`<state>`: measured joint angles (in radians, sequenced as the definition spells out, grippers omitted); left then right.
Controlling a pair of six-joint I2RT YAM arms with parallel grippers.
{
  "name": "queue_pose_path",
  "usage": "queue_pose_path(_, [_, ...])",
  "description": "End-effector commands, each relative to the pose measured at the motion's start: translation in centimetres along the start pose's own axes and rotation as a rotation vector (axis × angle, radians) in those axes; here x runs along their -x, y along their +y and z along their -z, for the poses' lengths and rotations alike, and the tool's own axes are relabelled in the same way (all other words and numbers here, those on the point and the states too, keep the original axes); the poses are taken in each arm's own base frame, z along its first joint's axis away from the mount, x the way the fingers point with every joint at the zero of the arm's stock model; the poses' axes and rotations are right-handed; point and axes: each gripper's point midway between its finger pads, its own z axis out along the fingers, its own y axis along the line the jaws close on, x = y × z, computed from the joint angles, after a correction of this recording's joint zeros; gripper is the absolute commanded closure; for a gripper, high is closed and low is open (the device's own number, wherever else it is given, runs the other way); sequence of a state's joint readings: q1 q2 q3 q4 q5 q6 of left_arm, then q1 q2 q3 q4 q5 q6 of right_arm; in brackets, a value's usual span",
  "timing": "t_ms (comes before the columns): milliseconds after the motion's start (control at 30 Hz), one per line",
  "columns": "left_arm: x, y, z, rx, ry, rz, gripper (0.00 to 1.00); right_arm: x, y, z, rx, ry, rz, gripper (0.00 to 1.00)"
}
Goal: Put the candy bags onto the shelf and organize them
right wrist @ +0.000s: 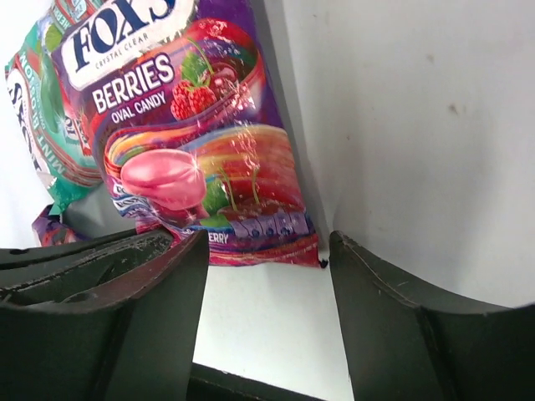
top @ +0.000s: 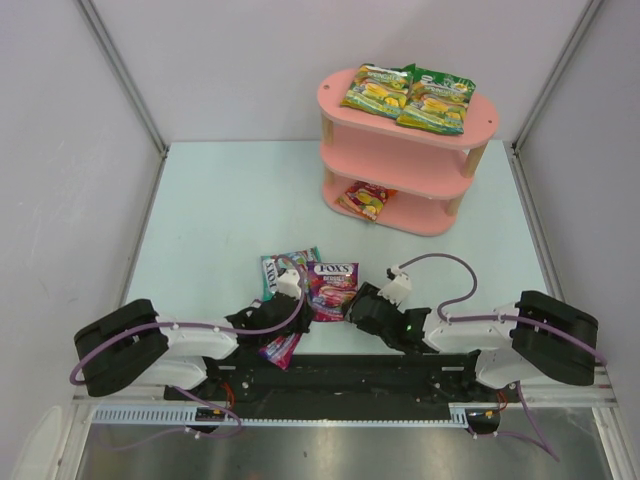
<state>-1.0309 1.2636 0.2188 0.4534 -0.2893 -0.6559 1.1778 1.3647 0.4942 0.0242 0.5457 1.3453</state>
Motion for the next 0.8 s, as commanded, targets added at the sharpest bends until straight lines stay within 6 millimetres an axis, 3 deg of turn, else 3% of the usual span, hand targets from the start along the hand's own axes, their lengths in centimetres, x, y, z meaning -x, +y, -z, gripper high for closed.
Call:
queue_pose_path(0, [-0.2,-0.9,-0.1,-0.02,0.035,0.017,1.0,1.0,-0.6,0.5,-0.049,-0.11,-0.047,0.37])
queue_pose_path(433, [0.7,-2.1,0.4,-0.056,0.024,0.029,1.0,1.0,-1.2,-1.3,-0.078,-0.11,-0.098,0.41])
queue_pose_path(567, [0.8,-2.3,0.6,-0.067,0.022,0.036,1.0,0.4,-0.6,-1.9,-0.054,-0.061,-0.099,0.63])
queue_pose_path(700, [0.8,-2.6,0.6,-0.076,0.023,0.039,1.0,0.2,0.8,-2.3,0.004,-0.035,-0.077,1.0])
queue_pose_path(767, [0.8,-2.6,0.7,-0.077,0.024,0.042,1.0,0.1,1.5,-2.1,0.032,-0.029,-0.061,1.0])
